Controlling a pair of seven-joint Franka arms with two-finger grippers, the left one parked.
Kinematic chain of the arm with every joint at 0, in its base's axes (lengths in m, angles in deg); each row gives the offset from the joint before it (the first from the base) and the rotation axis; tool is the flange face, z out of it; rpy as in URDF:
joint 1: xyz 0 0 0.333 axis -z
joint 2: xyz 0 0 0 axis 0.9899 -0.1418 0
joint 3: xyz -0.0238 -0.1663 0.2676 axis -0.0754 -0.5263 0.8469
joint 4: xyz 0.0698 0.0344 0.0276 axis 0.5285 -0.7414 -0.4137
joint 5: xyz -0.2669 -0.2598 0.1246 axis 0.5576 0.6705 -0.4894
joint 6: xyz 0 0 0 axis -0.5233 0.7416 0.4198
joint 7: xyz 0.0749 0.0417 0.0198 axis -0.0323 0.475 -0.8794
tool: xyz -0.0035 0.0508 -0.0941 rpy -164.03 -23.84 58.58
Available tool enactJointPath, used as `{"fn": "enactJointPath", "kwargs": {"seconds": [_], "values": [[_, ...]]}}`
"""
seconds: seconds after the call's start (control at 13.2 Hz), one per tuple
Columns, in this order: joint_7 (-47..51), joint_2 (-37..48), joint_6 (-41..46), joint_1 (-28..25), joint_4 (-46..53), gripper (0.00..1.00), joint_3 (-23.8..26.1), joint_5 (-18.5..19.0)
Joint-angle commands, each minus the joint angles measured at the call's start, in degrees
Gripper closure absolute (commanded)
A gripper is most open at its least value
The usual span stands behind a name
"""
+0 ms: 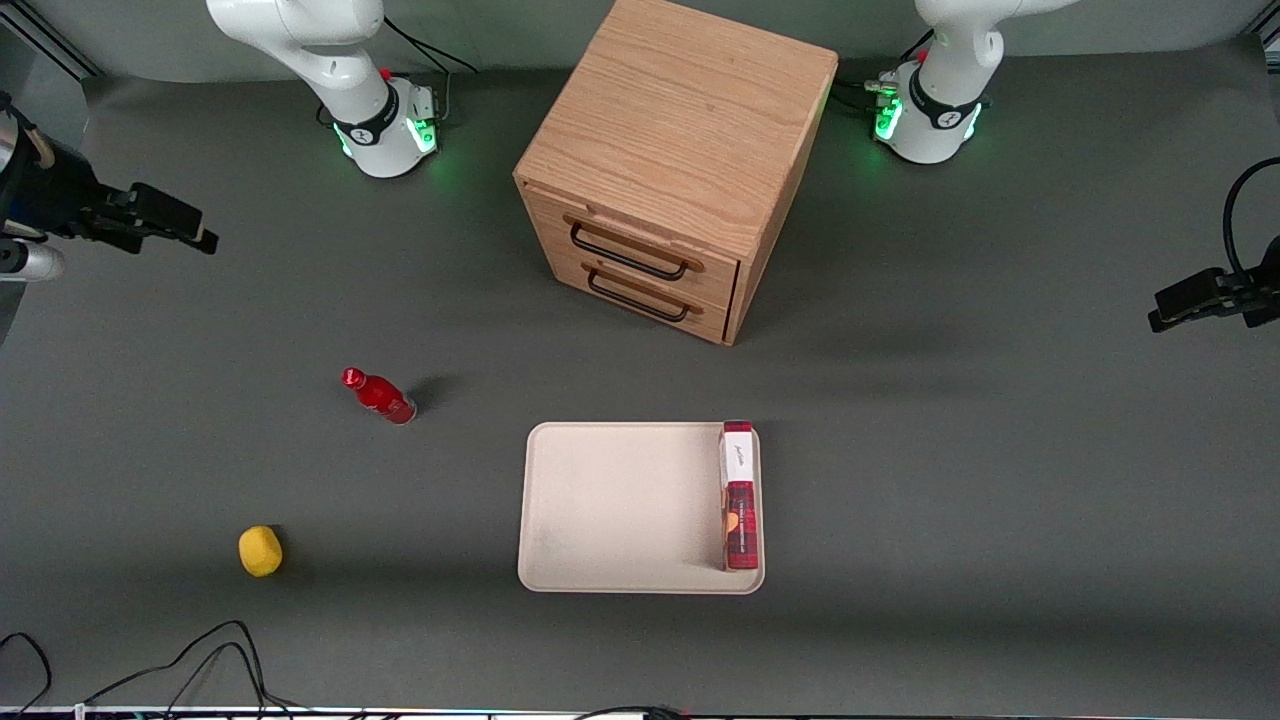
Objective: Open upper drawer
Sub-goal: 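Move the right gripper to the upper drawer's black handle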
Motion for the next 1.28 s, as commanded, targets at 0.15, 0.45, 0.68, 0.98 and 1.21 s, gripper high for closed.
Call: {"fn": "enactJointPath", "kwargs": {"seconds": [0.15, 0.45, 0.68, 0.98, 1.21], "values": [[-0.5, -7.4, 1.0, 0.1, 7.9, 0.0, 8.8, -7.4], [-5.3, -15.6, 0.8, 0.0, 11.6, 0.0, 20.7, -10.4], [-16.0, -21.4, 0.1, -0.1, 11.5, 0.0, 26.6, -10.4], [-17.3, -28.2, -9.6, -3.2, 8.6, 0.0, 33.1, -4.0], [-17.3, -34.1, -14.6, -3.3, 7.1, 0.0, 37.8, 3.9]]}}
